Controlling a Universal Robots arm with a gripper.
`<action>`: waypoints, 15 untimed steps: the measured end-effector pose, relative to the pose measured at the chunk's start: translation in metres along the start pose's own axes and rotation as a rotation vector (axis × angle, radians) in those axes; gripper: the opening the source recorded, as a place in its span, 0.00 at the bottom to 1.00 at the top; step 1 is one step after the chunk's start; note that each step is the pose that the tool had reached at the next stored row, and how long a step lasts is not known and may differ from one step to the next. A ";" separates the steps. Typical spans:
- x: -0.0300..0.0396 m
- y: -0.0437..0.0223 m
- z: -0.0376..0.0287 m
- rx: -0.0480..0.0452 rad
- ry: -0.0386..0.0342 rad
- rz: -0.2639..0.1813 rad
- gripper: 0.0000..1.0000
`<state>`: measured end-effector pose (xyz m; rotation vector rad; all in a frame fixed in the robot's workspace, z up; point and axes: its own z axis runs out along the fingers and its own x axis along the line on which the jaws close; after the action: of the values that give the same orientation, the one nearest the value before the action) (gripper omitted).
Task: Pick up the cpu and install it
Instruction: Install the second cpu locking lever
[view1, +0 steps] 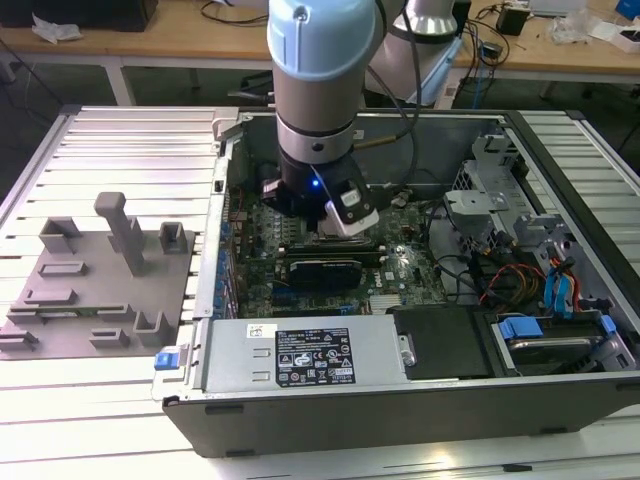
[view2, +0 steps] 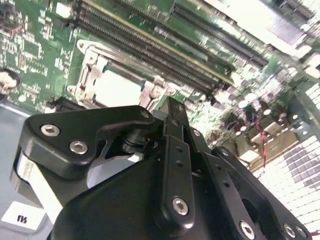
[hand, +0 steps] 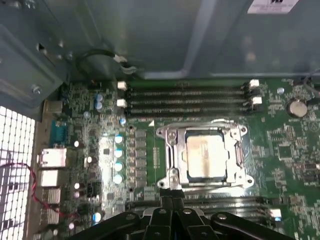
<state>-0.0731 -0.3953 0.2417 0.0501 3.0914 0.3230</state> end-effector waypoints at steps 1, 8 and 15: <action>0.0000 0.0002 0.0000 0.0051 -0.0002 0.000 0.11; -0.0109 0.0012 0.0005 0.0163 -0.0013 0.004 0.11; -0.0212 0.0214 0.0051 0.0371 -0.0027 0.006 0.11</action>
<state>-0.0511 -0.3740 0.2417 0.0613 3.0952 0.2656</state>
